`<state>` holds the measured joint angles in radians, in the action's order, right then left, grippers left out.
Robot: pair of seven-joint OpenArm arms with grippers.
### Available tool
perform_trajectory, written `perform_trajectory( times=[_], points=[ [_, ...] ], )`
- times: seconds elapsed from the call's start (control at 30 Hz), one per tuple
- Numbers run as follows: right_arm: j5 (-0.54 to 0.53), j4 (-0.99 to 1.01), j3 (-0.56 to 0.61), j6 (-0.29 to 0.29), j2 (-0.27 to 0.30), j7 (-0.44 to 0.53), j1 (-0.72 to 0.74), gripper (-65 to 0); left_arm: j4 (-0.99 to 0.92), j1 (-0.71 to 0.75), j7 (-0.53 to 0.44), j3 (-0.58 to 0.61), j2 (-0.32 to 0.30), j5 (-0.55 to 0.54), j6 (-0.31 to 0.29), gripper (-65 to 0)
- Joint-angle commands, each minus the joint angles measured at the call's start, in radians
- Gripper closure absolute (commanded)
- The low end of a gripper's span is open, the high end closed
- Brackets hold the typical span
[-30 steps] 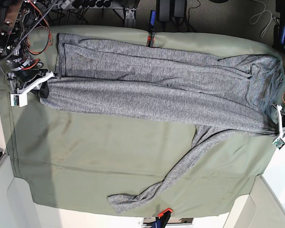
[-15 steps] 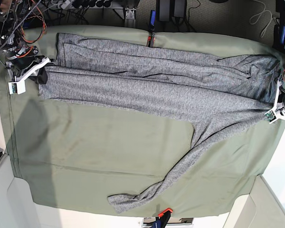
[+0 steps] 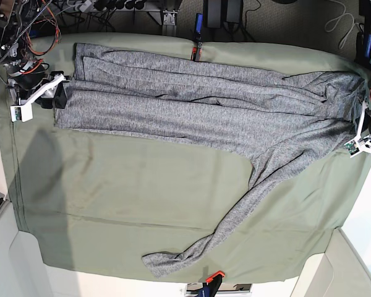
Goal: Fold the T-shirt properly
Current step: 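Lift the hem with both grippers and fold it over toward the collar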
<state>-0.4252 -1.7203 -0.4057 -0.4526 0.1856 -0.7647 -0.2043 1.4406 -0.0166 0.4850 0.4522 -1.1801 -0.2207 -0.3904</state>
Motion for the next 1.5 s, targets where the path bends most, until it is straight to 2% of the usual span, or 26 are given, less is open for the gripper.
perform_trajectory(
  times=[0.0,0.13,0.3,0.43,0.63,0.73,0.83,0.9,0.97,1.07,1.1,1.2,1.33,1.4,1.47],
  points=[
    [-0.013,-0.018,-0.006,0.001,0.014,0.016,0.010,-21.5,0.026,-0.029,-0.006,-0.015,-0.032,-0.032,0.008,-22.8],
    [-0.037,-0.019,-0.017,0.001,0.014,0.016,0.010,-21.5,0.153,-0.124,-0.019,-0.015,-0.008,-0.162,0.009,-22.8],
    [-0.072,-0.019,-0.036,0.000,0.013,0.015,0.010,-21.5,0.210,-0.283,-0.019,-0.015,0.133,-0.217,0.012,-22.8],
    [-0.071,-0.019,-0.036,0.000,0.013,0.013,0.010,-21.5,0.132,-0.333,-0.026,-0.015,0.246,-0.217,0.012,-22.8],
    [-0.061,-0.019,-0.036,0.000,0.013,0.029,0.010,-21.5,-0.097,-0.410,-0.047,-0.015,0.428,-0.205,0.011,-22.8],
    [-0.061,-0.019,-0.036,0.000,0.013,0.028,0.010,-21.5,-0.200,-0.444,-0.047,-0.015,0.480,-0.205,-0.001,-22.9],
    [-0.061,-0.019,-0.036,0.000,0.013,0.035,0.010,-21.5,-0.233,-0.454,-0.047,-0.015,0.490,-0.205,-0.014,-22.8],
    [-0.061,-0.019,-0.036,0.000,0.013,0.036,0.013,-21.5,-0.226,-0.454,-0.037,-0.015,0.481,-0.205,-0.015,-22.8],
    [-0.061,-0.019,-0.036,0.000,0.014,0.039,0.013,-18.9,-0.182,-0.449,-0.008,-0.015,0.464,-0.208,-0.053,-22.3],
    [-0.062,-0.021,-0.042,-0.001,0.014,0.007,0.010,-2.9,-0.029,-0.410,0.083,-0.015,0.396,-0.278,-0.070,-17.6],
    [-0.062,-0.028,-0.047,-0.007,0.014,-0.016,0.009,0.0,0.044,-0.389,0.122,-0.015,0.359,-0.322,-0.070,-15.6],
    [-0.105,-0.084,-0.080,-0.047,0.014,-0.109,-0.010,0.0,0.283,-0.291,0.216,-0.015,0.230,-0.348,-0.070,-13.4],
    [-0.180,-0.216,-0.158,-0.051,0.029,-0.110,-0.127,0.0,0.556,-0.067,0.275,-0.061,0.041,-0.323,-0.058,-12.8],
    [-0.213,-0.274,-0.201,-0.053,0.039,-0.111,-0.198,0.0,0.649,0.061,0.286,-0.112,-0.024,-0.314,-0.027,-11.3],
    [-0.238,-0.323,-0.232,-0.057,0.042,-0.111,-0.272,0.0,0.699,0.182,0.290,-0.163,-0.063,-0.314,-0.014,-9.7]
  ],
)
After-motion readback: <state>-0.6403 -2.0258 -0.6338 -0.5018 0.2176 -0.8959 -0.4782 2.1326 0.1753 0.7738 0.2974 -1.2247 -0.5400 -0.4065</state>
